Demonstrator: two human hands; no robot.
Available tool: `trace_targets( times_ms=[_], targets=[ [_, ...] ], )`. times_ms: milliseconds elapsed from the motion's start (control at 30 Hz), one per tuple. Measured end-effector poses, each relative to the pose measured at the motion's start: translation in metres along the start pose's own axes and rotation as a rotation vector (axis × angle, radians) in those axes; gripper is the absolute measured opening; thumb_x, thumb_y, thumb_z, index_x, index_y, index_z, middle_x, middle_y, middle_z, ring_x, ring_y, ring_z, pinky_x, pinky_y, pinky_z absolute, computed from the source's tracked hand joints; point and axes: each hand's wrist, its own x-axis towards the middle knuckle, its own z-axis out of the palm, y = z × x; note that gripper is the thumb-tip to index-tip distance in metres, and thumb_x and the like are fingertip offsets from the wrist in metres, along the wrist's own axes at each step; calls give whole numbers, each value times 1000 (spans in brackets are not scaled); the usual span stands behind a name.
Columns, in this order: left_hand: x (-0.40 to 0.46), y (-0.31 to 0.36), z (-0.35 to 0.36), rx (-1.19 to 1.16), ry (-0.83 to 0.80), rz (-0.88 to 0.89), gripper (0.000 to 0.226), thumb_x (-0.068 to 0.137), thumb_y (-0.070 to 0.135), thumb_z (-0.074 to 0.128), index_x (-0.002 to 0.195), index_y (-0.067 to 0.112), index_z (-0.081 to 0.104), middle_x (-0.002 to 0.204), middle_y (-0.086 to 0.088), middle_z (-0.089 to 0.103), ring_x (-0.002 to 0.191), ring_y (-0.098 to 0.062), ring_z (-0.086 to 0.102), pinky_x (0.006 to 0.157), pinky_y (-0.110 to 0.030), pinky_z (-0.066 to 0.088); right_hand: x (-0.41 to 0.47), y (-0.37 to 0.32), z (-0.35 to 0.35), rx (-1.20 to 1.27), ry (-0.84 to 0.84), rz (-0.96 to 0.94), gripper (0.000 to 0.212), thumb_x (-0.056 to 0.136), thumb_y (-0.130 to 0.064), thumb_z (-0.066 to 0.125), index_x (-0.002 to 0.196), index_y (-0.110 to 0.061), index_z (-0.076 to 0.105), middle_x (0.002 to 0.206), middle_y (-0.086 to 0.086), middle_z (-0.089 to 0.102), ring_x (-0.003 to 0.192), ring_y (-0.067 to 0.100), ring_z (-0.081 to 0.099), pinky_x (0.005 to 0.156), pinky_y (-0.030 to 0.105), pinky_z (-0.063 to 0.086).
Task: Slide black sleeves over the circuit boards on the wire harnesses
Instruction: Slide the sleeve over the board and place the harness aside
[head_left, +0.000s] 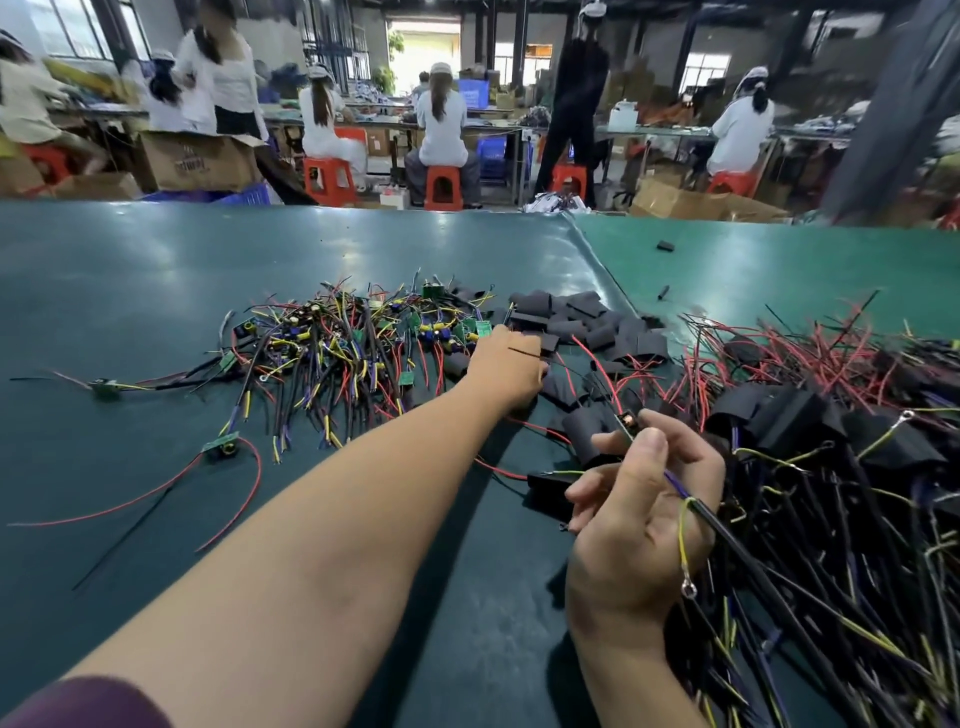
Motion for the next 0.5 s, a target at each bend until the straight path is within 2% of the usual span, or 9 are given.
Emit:
trace_targets(
  times_ms=[133,200,233,300,367,433,500],
  targets=[
    [-9,-2,-15,60,93,30,31,88,38,61,107,13,63,104,-13,67,110,-33,52,87,-38,37,1,-1,0,7,-9,24,13,92,-40,48,98,-30,52,83,18,60,45,20,50,43,26,39],
    [-22,-5,-27,-56,94,-6,34,86,36,63,110,13,60,104,-14,66,102,-34,58,83,-38,44,3,-3,-2,37,-18,35,6,95,-33,53,96,-28,52,80,15,59,44,14,51,38,22,38],
    [-31,-8,-32,-118,116,-20,31,85,34,63,109,15,61,104,-12,67,100,-33,60,82,-38,48,3,-4,-2,43,-23,37,9,94,-34,59,94,-28,52,78,15,58,44,13,51,36,21,37],
    [-55,-21,-42,-230,163,-17,22,82,28,64,103,20,66,98,-3,72,97,-27,65,83,-36,52,4,-7,-3,32,-36,51,16,87,-37,67,87,-30,53,76,20,56,46,16,52,39,26,40],
    [-83,-35,-46,-342,111,1,19,80,25,69,98,20,69,92,2,73,91,-21,67,84,-35,53,3,-7,-2,-13,-43,60,17,87,-34,69,82,-31,53,77,30,55,48,26,51,47,35,41],
    [-111,-45,-48,-375,33,32,19,82,23,70,99,16,74,95,-4,72,92,-24,65,85,-35,51,1,-6,-2,-63,-50,56,18,91,-29,68,83,-28,52,77,35,55,48,30,50,50,37,40],
    [-132,-50,-51,-365,88,70,17,84,19,70,98,11,75,97,-8,69,94,-27,63,86,-36,49,0,-6,-2,-75,-59,59,18,94,-24,65,83,-24,51,75,36,54,48,29,50,49,35,40]
  ],
)
